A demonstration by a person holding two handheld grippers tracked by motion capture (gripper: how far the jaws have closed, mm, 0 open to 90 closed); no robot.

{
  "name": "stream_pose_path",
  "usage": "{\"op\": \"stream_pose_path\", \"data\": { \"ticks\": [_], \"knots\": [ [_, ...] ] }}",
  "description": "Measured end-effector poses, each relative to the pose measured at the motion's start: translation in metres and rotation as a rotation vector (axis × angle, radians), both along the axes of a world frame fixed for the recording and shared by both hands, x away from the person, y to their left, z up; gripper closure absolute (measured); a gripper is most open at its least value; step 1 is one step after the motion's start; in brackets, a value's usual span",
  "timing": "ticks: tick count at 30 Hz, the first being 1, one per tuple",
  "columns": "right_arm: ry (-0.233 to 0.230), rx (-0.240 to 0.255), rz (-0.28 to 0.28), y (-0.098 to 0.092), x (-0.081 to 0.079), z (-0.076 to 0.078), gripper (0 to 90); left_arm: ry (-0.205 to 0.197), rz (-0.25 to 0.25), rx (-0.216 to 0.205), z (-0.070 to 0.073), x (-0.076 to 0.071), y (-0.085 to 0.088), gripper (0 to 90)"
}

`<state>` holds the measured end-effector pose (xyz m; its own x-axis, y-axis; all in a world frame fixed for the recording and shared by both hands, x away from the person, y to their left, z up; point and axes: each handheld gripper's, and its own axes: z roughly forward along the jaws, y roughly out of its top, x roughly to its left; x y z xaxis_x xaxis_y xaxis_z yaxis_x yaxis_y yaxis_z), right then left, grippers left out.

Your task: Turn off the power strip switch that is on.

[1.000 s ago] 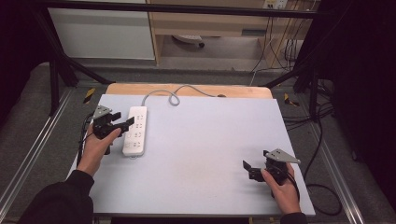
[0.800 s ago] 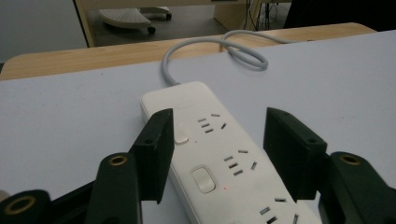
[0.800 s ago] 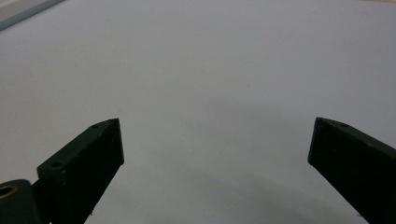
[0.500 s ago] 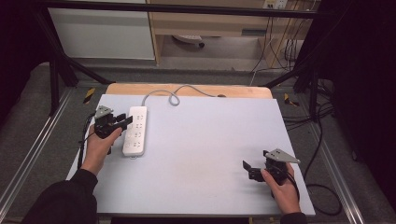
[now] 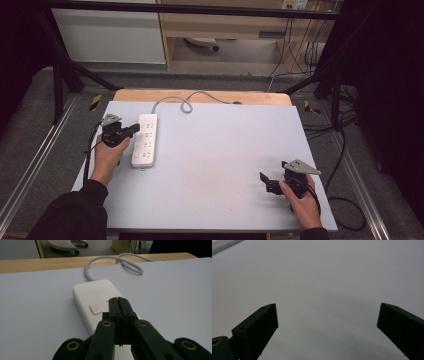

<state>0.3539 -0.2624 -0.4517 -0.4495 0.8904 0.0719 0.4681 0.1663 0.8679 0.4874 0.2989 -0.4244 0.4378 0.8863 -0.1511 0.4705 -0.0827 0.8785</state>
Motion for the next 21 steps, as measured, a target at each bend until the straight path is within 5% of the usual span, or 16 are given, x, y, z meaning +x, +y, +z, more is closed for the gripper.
{"op": "stream_pose_path", "data": {
  "ticks": [21],
  "knots": [
    [-0.001,-0.001,-0.001,-0.001,0.000,-0.001,4.0,0.057,-0.016,0.042,-0.013,0.006,0.000,90.0]
  ]
}}
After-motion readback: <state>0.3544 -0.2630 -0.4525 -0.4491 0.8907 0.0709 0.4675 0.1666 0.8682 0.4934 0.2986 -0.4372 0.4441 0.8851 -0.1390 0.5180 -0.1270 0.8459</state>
